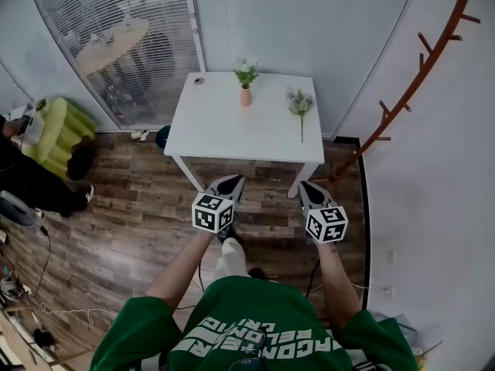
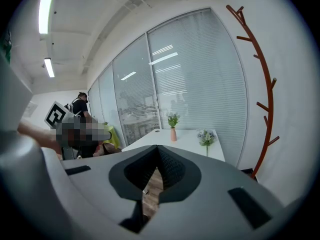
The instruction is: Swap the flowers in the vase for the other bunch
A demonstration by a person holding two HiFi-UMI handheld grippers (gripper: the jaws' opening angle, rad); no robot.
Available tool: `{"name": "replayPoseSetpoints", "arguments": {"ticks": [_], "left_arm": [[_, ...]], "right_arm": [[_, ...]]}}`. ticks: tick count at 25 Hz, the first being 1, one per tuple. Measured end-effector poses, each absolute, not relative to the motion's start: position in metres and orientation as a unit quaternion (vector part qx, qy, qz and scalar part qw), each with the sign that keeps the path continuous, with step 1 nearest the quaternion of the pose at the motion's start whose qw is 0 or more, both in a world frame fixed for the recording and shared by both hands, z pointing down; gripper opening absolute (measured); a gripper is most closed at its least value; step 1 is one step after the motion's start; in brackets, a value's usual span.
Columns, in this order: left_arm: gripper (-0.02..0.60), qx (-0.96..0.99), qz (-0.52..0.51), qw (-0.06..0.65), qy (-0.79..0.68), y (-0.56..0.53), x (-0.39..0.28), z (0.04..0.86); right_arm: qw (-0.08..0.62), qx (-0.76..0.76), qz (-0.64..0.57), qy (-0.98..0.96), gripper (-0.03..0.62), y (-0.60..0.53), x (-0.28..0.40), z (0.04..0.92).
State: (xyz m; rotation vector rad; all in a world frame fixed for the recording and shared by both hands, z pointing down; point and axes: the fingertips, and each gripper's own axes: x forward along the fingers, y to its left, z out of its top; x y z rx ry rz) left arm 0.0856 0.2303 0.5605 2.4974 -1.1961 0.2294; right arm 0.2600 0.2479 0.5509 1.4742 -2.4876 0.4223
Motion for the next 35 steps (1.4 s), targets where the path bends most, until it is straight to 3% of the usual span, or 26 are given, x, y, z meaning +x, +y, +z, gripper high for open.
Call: {"name": "replayPoseSetpoints", "arguments": {"ticks": [19, 35], "left_arm": [[0.008, 0.890, 0.086, 0.193, -0.405, 0.061, 0.006, 0.561], [0.008, 0.895, 0.075, 0.197, -0.393, -0.005, -0.047, 0.568]], "right_arm": [[0.120, 0.510, 0.155, -0.838, 0.012, 0.080, 0.178, 0.549], [0.140, 0.522, 0.142, -0.830, 0.012, 0.018, 0.128, 0.551]]}}
